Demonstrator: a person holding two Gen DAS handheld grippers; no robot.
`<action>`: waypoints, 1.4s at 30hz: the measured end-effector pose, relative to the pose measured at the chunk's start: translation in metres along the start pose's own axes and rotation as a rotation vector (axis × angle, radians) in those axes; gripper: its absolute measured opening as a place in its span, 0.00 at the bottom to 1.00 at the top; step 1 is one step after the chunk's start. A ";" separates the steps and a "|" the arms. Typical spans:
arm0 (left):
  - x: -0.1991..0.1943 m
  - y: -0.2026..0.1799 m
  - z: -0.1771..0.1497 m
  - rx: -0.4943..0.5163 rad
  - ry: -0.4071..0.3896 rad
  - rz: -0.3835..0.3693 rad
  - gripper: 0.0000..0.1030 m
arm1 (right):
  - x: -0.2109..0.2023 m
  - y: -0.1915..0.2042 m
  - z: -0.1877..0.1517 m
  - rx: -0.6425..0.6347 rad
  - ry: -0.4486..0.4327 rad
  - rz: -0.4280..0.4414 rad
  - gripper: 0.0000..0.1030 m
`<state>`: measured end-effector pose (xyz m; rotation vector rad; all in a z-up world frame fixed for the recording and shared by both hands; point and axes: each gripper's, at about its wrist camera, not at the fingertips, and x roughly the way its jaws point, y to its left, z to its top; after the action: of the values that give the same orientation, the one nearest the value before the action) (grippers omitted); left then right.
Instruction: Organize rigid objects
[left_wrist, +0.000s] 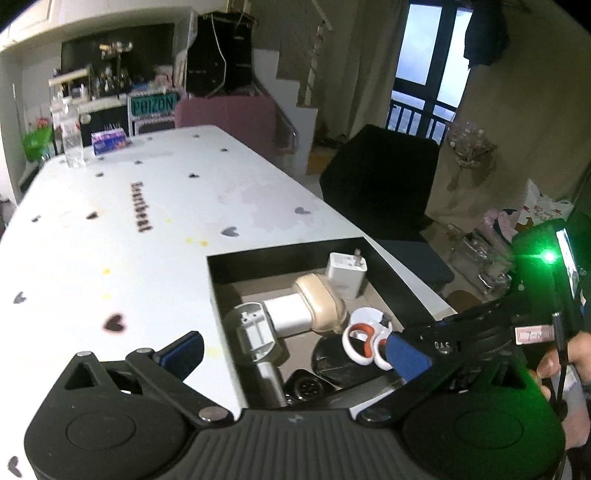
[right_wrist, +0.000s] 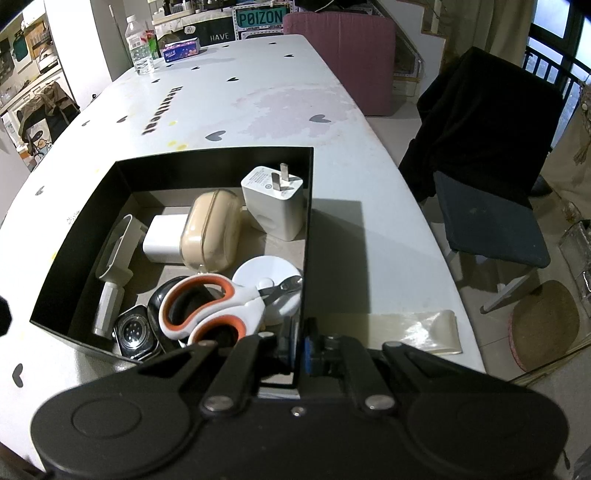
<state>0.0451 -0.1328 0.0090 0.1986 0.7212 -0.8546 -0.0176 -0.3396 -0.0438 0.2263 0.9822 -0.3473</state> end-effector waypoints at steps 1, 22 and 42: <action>-0.003 -0.001 -0.001 0.008 -0.006 0.013 1.00 | 0.000 0.000 0.000 0.000 0.000 0.000 0.05; -0.032 0.006 -0.017 -0.076 -0.020 0.136 1.00 | -0.056 0.015 -0.027 -0.064 -0.210 -0.024 0.47; -0.023 0.007 -0.030 -0.050 0.017 0.221 1.00 | -0.087 0.017 -0.063 -0.011 -0.342 -0.093 0.96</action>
<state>0.0253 -0.1013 0.0009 0.2369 0.7212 -0.6243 -0.1040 -0.2861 -0.0040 0.1063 0.6576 -0.4491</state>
